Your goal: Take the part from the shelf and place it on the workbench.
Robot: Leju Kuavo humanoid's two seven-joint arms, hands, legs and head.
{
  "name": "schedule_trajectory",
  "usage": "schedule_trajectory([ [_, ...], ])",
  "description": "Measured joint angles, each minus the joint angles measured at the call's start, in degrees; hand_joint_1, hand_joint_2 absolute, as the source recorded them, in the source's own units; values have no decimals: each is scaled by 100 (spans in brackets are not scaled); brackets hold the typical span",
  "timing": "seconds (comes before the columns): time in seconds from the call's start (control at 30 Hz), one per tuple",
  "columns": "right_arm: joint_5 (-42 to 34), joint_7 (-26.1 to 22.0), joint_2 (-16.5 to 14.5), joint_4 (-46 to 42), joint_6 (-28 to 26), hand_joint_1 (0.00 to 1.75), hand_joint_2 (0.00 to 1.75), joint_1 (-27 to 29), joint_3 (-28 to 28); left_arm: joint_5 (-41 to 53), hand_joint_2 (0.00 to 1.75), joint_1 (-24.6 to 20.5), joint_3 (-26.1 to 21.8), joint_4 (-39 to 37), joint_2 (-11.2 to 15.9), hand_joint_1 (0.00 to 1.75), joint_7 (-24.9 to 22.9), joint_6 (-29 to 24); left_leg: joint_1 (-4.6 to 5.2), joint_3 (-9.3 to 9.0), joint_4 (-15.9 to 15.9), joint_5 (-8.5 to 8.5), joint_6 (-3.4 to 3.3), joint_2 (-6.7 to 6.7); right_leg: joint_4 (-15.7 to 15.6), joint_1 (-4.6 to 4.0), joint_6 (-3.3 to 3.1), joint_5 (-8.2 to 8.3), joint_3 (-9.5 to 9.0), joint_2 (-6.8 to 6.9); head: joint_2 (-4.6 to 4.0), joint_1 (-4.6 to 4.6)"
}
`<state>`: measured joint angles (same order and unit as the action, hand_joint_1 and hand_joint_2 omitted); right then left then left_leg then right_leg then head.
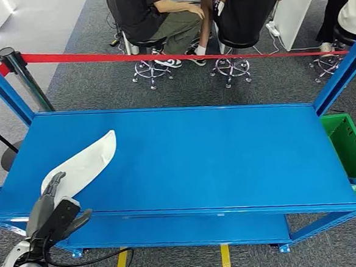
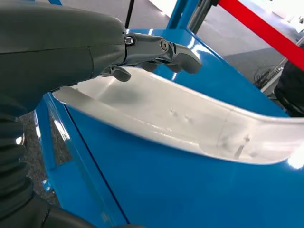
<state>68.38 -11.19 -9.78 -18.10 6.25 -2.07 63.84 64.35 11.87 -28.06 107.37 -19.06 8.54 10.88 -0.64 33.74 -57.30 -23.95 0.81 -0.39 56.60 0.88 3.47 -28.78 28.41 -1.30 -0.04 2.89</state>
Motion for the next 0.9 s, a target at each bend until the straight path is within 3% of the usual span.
schedule_trajectory([
  [0.53, 150, -4, 40, 4, -29, 0, 0, -23, 1, 558, 175, -5, 17, -287, -2, 0, -257, 143, -1, -15, 16, 1, 3, 0, 1, 0, -6, -7, -9, 0, 0, -2],
  [0.9, 258, 126, 47, 20, -46, 0, 0, -78, 68, 1292, 175, -317, -305, -619, 59, 0, -724, -199, -2, -23, 23, 4, 6, 0, 1, -1, -6, -7, -14, -1, 0, 0],
])
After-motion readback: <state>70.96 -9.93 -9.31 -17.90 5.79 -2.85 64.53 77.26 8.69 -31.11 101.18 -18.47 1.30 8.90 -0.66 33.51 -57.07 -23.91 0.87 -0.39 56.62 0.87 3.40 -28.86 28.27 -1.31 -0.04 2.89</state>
